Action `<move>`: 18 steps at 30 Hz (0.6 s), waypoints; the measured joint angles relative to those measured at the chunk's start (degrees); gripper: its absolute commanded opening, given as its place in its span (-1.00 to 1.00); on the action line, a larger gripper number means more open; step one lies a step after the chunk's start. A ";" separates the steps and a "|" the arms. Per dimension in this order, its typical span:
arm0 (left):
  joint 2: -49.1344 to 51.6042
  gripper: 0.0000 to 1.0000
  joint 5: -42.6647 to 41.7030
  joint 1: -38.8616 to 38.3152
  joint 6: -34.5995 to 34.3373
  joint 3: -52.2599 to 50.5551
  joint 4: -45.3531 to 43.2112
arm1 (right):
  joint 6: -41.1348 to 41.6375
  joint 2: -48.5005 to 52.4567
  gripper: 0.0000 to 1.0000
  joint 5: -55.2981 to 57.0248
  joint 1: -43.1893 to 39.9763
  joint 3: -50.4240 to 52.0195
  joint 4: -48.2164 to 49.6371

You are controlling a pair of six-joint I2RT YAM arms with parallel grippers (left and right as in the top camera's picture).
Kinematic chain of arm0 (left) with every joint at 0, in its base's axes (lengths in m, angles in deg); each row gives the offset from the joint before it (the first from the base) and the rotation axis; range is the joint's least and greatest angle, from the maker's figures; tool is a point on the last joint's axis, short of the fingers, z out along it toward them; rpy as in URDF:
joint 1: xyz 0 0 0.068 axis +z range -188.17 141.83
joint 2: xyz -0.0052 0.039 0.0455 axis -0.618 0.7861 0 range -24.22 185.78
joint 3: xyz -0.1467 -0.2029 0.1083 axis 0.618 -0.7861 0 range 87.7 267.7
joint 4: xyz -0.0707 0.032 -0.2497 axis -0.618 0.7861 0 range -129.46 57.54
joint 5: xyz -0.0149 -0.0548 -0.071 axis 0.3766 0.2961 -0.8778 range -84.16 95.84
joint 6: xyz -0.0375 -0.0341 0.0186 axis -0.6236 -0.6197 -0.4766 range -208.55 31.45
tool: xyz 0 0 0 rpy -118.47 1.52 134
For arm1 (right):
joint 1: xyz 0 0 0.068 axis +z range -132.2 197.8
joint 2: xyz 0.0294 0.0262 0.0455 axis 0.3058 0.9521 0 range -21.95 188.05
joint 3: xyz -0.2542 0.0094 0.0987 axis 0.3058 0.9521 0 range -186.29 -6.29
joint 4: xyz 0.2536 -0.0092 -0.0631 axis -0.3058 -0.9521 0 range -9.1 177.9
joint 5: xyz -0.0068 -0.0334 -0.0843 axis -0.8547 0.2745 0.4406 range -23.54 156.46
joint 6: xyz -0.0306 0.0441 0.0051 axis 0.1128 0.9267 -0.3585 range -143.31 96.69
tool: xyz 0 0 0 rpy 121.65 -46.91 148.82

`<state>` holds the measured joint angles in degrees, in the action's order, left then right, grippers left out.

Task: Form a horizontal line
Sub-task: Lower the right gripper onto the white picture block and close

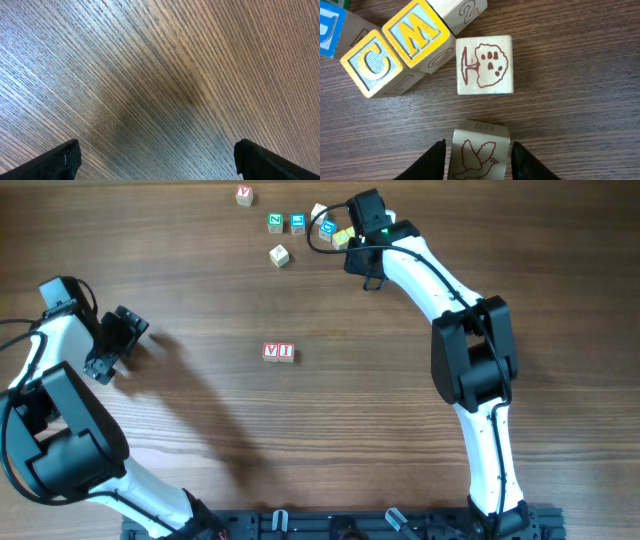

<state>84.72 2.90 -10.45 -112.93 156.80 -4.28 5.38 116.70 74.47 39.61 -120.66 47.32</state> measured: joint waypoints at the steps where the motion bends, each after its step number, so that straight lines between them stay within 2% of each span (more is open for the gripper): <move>1: 0.00 1.00 0.00 0.00 0.00 0.00 0.00 | -0.09 0.00 -0.33 0.02 0.00 0.00 0.00; 3: 0.00 1.00 0.00 0.00 0.00 0.00 0.00 | -0.04 0.00 -0.34 0.02 0.00 0.00 0.00; 5: 0.00 1.00 0.00 0.00 0.00 0.00 0.00 | -0.07 0.00 -0.44 0.02 0.00 0.00 0.00; 10: 0.00 1.00 0.00 0.00 0.00 0.00 0.00 | -0.72 -1.55 -0.46 -0.20 0.00 0.00 -1.70; 18: 0.00 1.00 0.00 0.00 0.00 0.00 -0.02 | -3.54 -12.81 -0.50 -10.12 0.07 -0.17 -17.70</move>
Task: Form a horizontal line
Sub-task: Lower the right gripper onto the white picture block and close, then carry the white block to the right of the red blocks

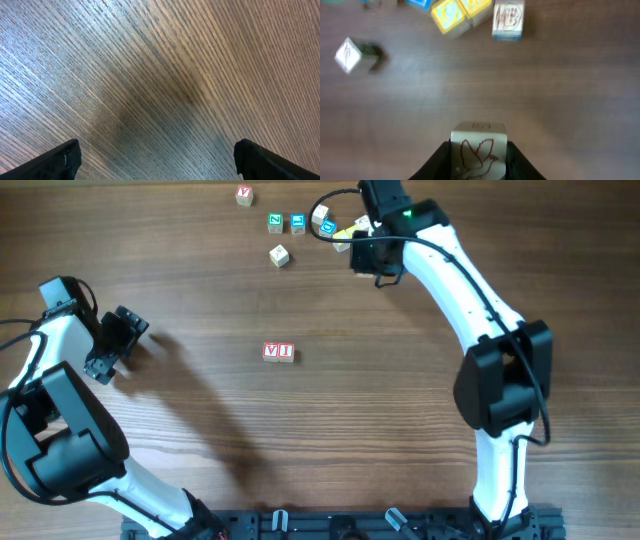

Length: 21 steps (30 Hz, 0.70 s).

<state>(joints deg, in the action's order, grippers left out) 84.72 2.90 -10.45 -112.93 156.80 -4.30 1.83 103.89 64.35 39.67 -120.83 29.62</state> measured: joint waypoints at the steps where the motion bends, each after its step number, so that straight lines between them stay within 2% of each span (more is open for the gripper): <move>1: 0.00 1.00 0.00 0.00 0.00 0.00 0.02 | 0.00 -0.07 -0.50 -1.49 0.11 0.00 -2.91; 4: 0.00 1.00 0.00 0.00 0.00 0.00 -0.02 | -0.20 -0.07 -0.50 -4.48 1.09 0.07 -8.85; 9: 0.00 1.00 0.00 0.00 0.00 0.00 0.02 | -0.39 -0.07 -0.50 -5.79 5.57 0.07 -12.31; 16: 0.00 1.00 0.00 0.00 0.00 0.00 0.02 | 0.48 -0.07 -0.49 -5.77 11.34 0.07 -13.33; 21: 0.00 1.00 0.00 0.00 0.00 0.00 0.02 | 2.69 -0.04 -0.48 -4.24 13.38 3.91 -8.55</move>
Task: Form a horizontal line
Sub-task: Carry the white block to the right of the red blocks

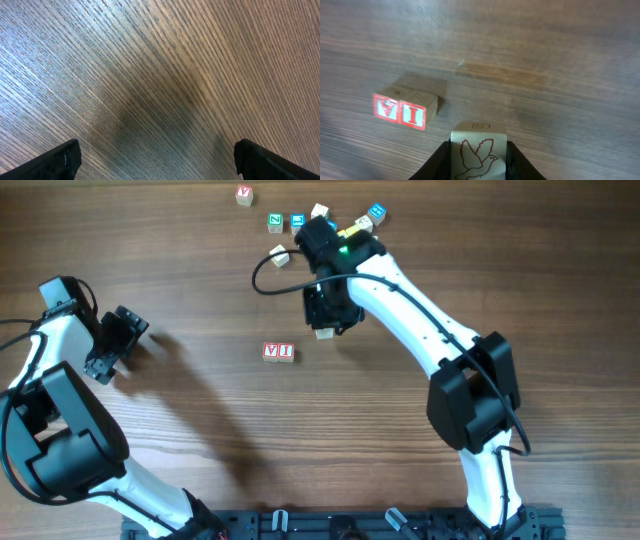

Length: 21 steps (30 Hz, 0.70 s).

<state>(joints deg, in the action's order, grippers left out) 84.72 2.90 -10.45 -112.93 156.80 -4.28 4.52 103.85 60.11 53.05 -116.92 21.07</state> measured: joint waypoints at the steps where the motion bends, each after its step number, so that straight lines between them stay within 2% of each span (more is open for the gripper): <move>1: 0.00 1.00 0.00 0.00 0.00 0.00 -0.02 | 0.61 0.00 -0.48 0.48 0.44 1.49 2.10; 10: 0.00 1.00 0.00 0.00 0.00 0.00 0.00 | 4.07 0.02 -0.47 1.44 1.75 13.51 13.79; 21: 0.00 1.00 0.00 0.00 0.00 0.00 0.00 | 5.79 -0.17 0.08 2.10 3.41 16.52 16.33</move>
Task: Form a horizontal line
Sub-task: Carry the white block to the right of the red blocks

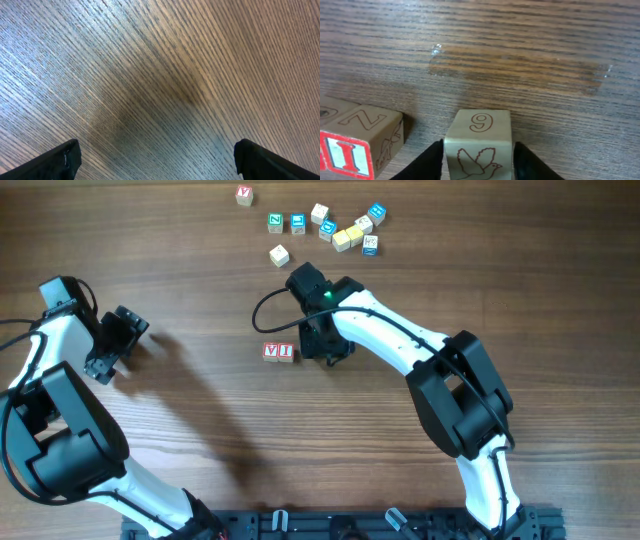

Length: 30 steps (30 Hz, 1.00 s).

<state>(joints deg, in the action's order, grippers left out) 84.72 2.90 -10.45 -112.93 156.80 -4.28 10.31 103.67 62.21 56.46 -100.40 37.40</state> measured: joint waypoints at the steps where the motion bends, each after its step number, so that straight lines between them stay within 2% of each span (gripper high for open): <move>1: 0.00 1.00 0.00 0.00 0.00 0.00 0.00 | 0.31 0.00 0.08 0.00 0.00 0.00 0.04; 7: 0.00 1.00 0.00 0.00 0.00 0.00 0.00 | 0.81 0.00 0.33 1.11 -0.13 0.00 3.34; 18: 0.00 1.00 0.00 0.00 0.00 0.00 0.00 | 1.73 0.00 0.43 1.97 -4.11 0.00 9.29; 21: 0.00 1.00 0.00 0.00 0.00 0.00 0.00 | 1.95 0.00 1.00 1.97 -6.05 0.00 9.27; 27: 0.00 1.00 0.00 0.00 0.00 0.00 0.00 | 1.25 0.00 0.96 2.40 -8.35 0.00 8.52; 30: 0.00 1.00 0.00 0.00 0.00 0.00 0.00 | -0.59 0.00 0.66 2.43 -8.33 0.00 7.08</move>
<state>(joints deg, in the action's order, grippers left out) 84.72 2.90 -10.45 -112.93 156.80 -4.28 9.72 103.67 64.64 48.13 -100.40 44.48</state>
